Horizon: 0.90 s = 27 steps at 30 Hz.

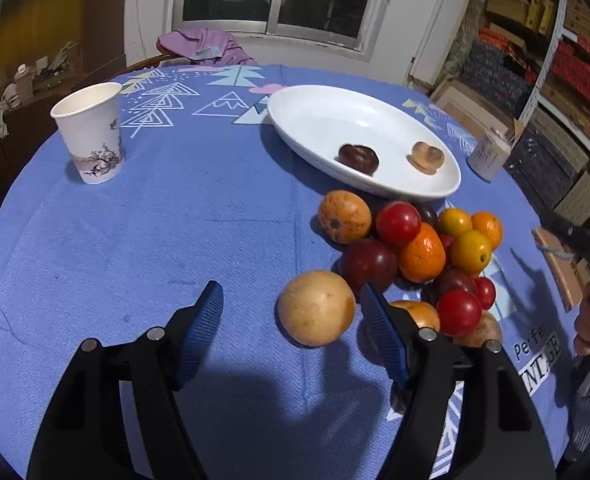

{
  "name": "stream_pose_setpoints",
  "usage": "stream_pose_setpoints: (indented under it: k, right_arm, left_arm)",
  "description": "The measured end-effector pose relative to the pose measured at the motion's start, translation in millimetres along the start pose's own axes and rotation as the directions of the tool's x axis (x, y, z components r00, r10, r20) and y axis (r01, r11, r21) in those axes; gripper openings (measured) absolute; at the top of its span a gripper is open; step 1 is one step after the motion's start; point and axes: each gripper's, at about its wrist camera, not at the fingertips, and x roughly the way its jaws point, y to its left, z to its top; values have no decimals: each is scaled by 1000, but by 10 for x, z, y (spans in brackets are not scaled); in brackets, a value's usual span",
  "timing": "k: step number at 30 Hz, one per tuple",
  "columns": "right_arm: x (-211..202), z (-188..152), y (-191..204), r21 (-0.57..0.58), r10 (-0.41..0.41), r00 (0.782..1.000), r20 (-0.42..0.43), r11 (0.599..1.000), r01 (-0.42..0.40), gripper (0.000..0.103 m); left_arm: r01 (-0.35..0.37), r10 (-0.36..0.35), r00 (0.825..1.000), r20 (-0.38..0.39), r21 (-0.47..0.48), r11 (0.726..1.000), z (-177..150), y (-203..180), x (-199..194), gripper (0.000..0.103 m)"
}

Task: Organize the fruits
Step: 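Grasp the round yellow pear with the left gripper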

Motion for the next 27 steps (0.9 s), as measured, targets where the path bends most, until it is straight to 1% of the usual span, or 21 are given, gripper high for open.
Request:
stream_pose_setpoints:
  k: [2, 4, 6, 8, 10, 11, 12, 13, 15, 17, 18, 20, 21, 22, 25, 26, 27]
  right_arm:
    - [-2, 13, -5, -1, 8, 1000, 2, 1000, -8, 69]
    - [17, 19, 16, -5, 12, 1000, -2, 1000, -12, 71]
    - [33, 11, 42, -12, 17, 1000, -6, 1000, -17, 74]
    - [42, -5, 69, -20, 17, 1000, -12, 1000, -18, 75]
    - [56, -24, 93, -31, 16, 1000, -18, 999, -17, 75]
    - [63, -35, 103, -34, 14, 1000, -20, 999, -15, 75]
    - [74, -43, 111, -39, 12, 1000, -23, 999, -13, 75]
    - [83, -48, 112, -41, 11, 1000, -26, 999, -12, 75]
    - [98, -54, 102, -37, 6, 1000, -31, 999, -7, 75]
    - [111, -52, 81, -30, 0, 999, -33, 1000, -1, 75]
    - [113, -54, 71, -27, -3, 999, -34, 1000, 2, 75]
    - [112, -54, 57, -24, -3, 999, -35, 1000, 2, 75]
    - [116, -57, 56, -23, -2, 999, -35, 1000, 1, 75]
    - [120, -61, 60, -24, -2, 999, -37, 1000, 1, 75]
    - [140, -79, 86, -38, -6, 999, -41, 999, 4, 75]
    - [152, -90, 101, -46, -9, 999, -43, 999, 7, 75]
    - [161, -93, 110, -53, -11, 999, -45, 999, 9, 75]
  left_arm:
    - [-1, 1, 1000, -4, 18, 1000, 7, -54, 23, 70]
    - [-8, 8, 1000, -12, 36, 999, -14, -86, 58, 74]
    - [-36, 37, 999, -10, 50, 998, -34, -98, 87, 75]
    - [-44, 45, 999, -19, 55, 997, -31, -87, 127, 76]
    - [-57, 57, 998, -13, 50, 997, -27, -52, 139, 84]
    - [-78, 78, 997, -3, 54, 995, -17, -29, 144, 84]
    - [-90, 90, 996, 2, 58, 994, -9, -15, 146, 87]
    - [-100, 99, 995, 6, 69, 993, 0, 5, 152, 90]
    - [-109, 108, 994, 6, 67, 992, 8, 61, 158, 92]
    - [-111, 111, 994, 5, 63, 992, 16, 85, 149, 92]
    - [-123, 123, 992, 10, 67, 990, 16, 90, 137, 92]
    - [-174, 171, 985, 35, 96, 980, 12, 68, 105, 92]
    - [-209, 204, 978, 52, 118, 971, 5, 45, 93, 92]
    - [-229, 222, 973, 61, 132, 964, 1, 23, 94, 92]
    - [-236, 228, 972, 62, 154, 960, -15, -31, 110, 91]
    - [-221, 215, 975, 54, 155, 963, -19, -42, 121, 87]
    - [-198, 194, 980, 41, 154, 968, -21, -49, 138, 78]
